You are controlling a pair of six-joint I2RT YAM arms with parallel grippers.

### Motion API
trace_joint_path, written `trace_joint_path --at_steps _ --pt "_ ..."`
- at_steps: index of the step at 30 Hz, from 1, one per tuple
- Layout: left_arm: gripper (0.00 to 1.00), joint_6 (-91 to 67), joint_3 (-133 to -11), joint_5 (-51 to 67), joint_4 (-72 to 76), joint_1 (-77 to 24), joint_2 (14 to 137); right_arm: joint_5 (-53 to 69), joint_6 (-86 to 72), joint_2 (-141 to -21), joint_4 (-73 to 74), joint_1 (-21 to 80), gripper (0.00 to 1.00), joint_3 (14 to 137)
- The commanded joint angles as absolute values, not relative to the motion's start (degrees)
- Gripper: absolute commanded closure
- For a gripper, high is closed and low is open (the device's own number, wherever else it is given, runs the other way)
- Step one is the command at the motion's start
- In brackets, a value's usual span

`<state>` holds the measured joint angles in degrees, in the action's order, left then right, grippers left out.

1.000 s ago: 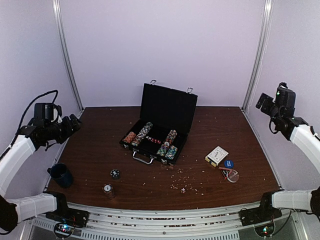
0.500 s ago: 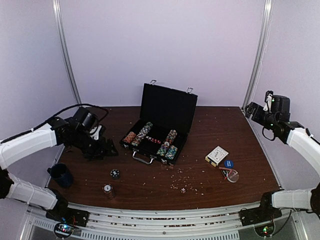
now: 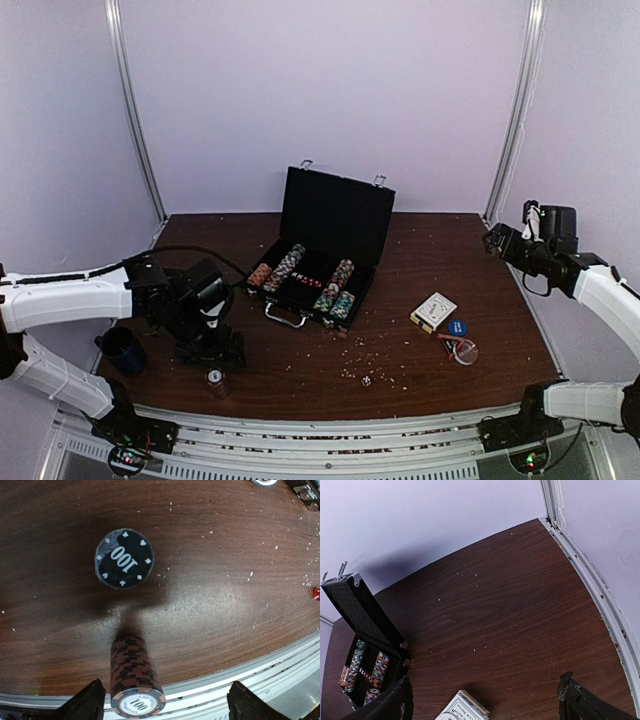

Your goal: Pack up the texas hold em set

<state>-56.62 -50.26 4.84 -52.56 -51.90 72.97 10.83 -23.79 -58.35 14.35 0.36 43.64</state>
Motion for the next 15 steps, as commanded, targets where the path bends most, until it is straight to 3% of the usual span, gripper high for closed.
trace_joint_path --at_steps 1,13,15 --pt "0.12 -58.68 -49.17 4.19 -53.97 -53.00 70.69 12.18 -24.35 -58.89 16.55 0.35 0.00 43.97" --pt "0.13 -61.57 -45.44 0.87 -54.16 -53.46 67.06 12.84 -23.20 -56.10 18.68 0.36 0.03 40.64" --pt "0.16 -62.32 -44.74 -0.66 -54.48 -53.46 67.50 13.80 -23.51 -56.04 18.20 0.35 0.08 39.62"
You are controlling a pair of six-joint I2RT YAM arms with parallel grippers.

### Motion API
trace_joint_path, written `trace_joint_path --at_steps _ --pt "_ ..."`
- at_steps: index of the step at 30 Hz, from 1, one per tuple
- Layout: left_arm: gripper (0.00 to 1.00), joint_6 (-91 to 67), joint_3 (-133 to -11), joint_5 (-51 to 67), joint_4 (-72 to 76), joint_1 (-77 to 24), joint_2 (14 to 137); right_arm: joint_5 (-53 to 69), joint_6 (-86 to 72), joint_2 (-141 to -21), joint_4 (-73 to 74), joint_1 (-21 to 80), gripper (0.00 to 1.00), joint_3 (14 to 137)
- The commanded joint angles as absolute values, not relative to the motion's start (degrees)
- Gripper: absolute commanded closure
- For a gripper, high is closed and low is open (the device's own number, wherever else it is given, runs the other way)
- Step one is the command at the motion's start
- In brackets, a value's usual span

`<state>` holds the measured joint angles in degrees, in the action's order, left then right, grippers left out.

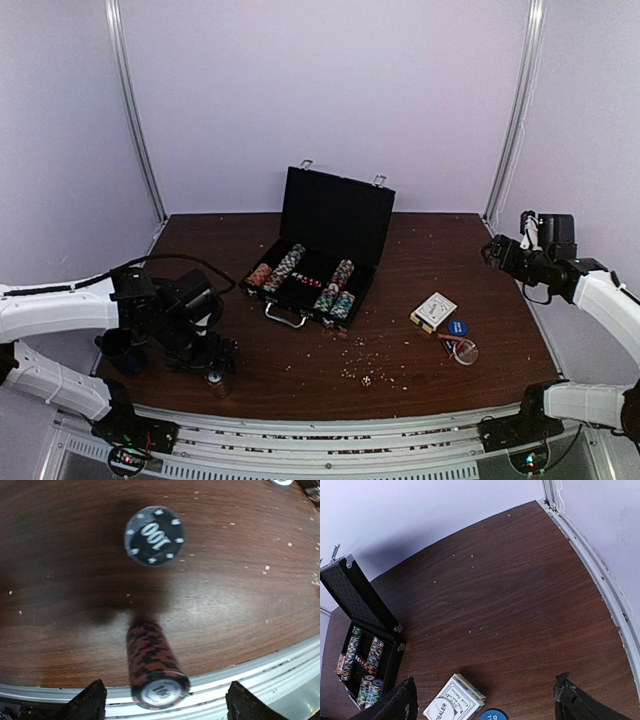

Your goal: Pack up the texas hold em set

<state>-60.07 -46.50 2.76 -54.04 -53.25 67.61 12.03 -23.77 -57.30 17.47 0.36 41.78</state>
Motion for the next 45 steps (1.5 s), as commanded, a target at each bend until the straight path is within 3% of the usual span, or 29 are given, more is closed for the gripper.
trace_joint_path --at_steps 1,6,14,26,34,40,45 --pt "0.18 -62.61 -44.64 -1.38 -54.83 -53.46 67.96 14.49 -23.74 -56.23 18.00 0.35 0.10 39.33" --pt "0.23 -62.84 -45.71 -2.74 -52.94 -53.53 69.72 16.58 -24.67 -57.85 17.42 0.44 0.16 39.40" --pt "0.19 -60.74 -45.17 -1.43 -50.36 -53.53 72.87 17.55 -25.62 -59.79 15.92 0.70 0.21 39.84" --pt "0.38 -57.58 -47.80 -0.91 -50.45 -54.16 77.39 10.96 -24.01 -60.18 17.92 1.23 0.19 41.73" --pt "0.45 -57.50 -48.71 -0.33 -52.30 -54.58 78.29 8.97 -24.25 -59.75 17.12 1.32 0.19 41.57" --pt "0.39 -57.44 -49.31 0.25 -54.95 -54.86 78.84 8.50 -24.90 -59.70 17.27 1.32 0.16 41.93" --pt "0.42 -58.29 -48.91 0.08 -56.52 -55.02 77.78 7.66 -24.88 -58.65 17.17 1.32 0.16 41.62"
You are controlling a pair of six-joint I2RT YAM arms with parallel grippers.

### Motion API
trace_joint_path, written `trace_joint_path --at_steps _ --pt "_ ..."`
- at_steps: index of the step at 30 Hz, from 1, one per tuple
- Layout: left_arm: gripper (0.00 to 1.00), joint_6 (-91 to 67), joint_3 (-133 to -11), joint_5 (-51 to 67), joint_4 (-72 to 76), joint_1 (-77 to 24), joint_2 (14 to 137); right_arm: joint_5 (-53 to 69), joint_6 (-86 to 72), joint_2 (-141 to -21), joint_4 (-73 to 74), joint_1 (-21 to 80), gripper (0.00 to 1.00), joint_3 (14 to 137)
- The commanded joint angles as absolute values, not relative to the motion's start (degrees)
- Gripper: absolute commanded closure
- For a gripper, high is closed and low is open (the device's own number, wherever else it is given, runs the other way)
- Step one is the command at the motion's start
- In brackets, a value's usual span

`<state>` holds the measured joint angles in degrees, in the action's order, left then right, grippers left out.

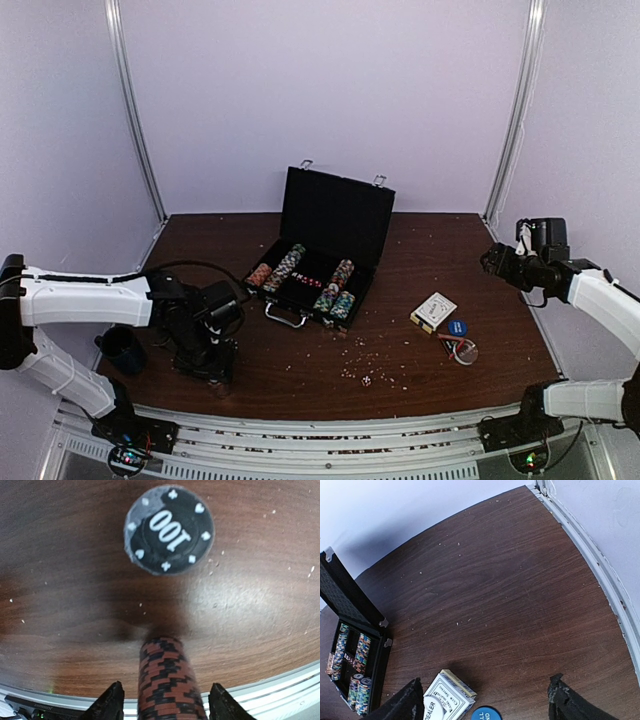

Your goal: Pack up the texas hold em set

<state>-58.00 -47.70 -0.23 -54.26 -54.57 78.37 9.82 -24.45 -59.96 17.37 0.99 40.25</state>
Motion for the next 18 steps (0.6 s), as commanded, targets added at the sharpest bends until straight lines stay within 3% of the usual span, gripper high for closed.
trace_joint_path --at_steps 1,18 --pt "0.44 -58.54 -48.69 0.25 -56.57 -55.02 77.45 7.58 -24.80 -58.55 17.24 1.32 0.16 41.50" --pt "0.60 -59.14 -52.71 -0.62 -55.66 -55.11 76.18 6.58 -24.75 -57.12 17.61 1.34 0.16 41.09"
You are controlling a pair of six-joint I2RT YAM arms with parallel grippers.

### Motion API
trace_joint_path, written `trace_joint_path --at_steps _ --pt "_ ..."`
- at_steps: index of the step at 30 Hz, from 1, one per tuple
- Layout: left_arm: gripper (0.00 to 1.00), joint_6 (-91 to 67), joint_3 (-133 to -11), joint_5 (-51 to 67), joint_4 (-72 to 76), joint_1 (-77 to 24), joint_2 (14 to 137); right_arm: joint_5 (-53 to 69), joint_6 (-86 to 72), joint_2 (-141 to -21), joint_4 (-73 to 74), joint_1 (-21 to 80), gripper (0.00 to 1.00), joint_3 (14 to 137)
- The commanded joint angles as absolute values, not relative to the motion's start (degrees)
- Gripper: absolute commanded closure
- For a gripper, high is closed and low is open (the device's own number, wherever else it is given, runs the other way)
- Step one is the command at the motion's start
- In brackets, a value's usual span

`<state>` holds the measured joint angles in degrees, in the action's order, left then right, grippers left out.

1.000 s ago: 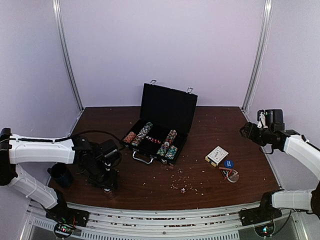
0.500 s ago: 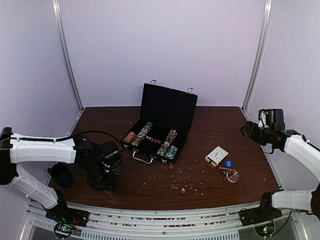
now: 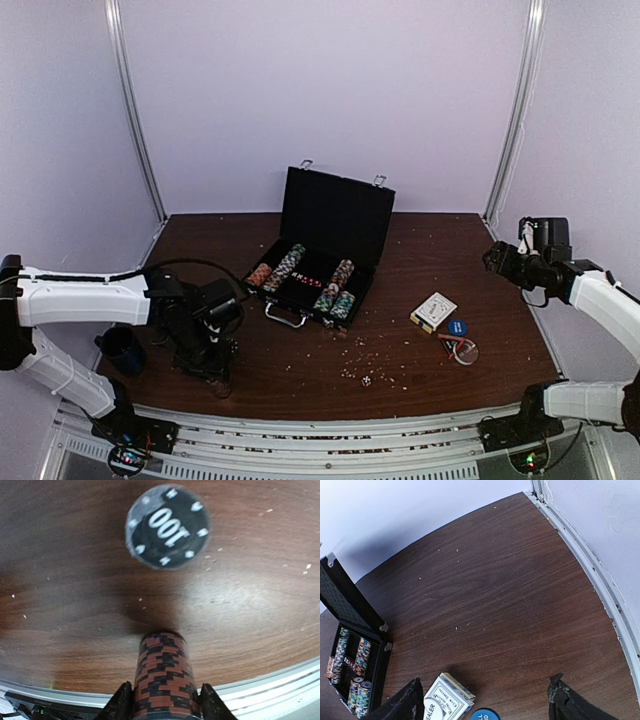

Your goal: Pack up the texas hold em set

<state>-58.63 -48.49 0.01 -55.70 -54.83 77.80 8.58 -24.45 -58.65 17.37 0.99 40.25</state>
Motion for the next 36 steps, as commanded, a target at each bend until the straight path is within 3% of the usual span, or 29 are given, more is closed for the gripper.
trace_joint_path --at_steps 1,11,23,36 --pt "0.60 -59.23 -53.31 -0.80 -55.64 -55.13 76.06 6.39 -24.71 -56.90 17.70 1.34 0.16 41.12" --pt "0.62 -54.71 -63.81 -6.83 -48.32 -53.09 78.31 5.13 -24.88 -55.92 18.22 1.31 0.16 42.37" --pt "0.65 -34.85 -95.83 -4.40 -38.73 -40.18 99.64 4.48 -25.40 -55.59 19.16 1.32 0.15 44.50" --pt "0.68 -26.46 -99.01 -1.70 -24.05 -32.11 110.64 1.47 -26.20 -57.57 21.16 1.32 0.14 49.65"
